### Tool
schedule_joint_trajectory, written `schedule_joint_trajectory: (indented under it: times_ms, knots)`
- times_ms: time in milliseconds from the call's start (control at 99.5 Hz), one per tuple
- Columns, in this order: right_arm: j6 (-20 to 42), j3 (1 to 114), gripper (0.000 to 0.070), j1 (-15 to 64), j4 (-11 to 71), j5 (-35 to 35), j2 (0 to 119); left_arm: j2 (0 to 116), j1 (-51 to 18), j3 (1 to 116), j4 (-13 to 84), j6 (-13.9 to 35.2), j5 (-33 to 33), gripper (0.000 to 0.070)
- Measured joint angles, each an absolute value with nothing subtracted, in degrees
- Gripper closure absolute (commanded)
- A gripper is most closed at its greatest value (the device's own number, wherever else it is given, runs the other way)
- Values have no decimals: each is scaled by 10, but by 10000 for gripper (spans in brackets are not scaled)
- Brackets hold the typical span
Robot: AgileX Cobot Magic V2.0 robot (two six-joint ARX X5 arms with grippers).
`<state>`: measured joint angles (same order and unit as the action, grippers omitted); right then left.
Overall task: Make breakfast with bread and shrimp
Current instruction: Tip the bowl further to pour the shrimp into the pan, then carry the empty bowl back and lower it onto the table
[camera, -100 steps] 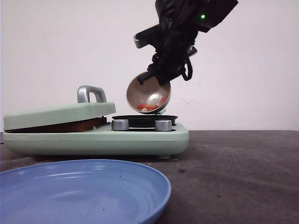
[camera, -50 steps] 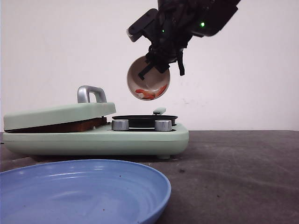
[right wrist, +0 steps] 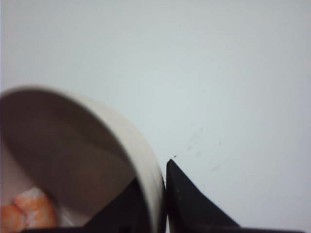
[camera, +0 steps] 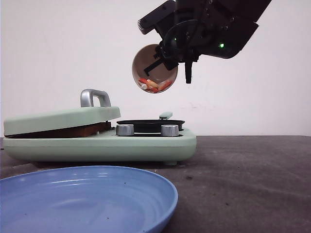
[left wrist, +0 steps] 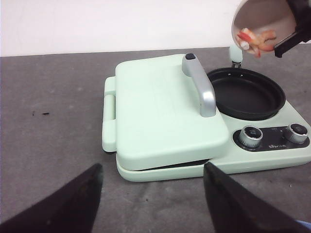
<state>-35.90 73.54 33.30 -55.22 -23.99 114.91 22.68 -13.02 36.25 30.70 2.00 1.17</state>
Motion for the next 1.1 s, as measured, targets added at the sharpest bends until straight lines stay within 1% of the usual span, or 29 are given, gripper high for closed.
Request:
schedule_joint_trajectory:
  times_ms: [402, 874, 1095]
  knots:
    - [-318, 735, 697, 321, -560, -201, 1149, 227, -130, 362, 307, 14, 12, 352]
    - [-289, 735, 697, 319, -559, -199, 1149, 227, -130, 362, 307, 10, 10, 352]
    - [-271, 735, 697, 319, -528, -199, 1149, 227, -130, 362, 307, 10, 1, 352]
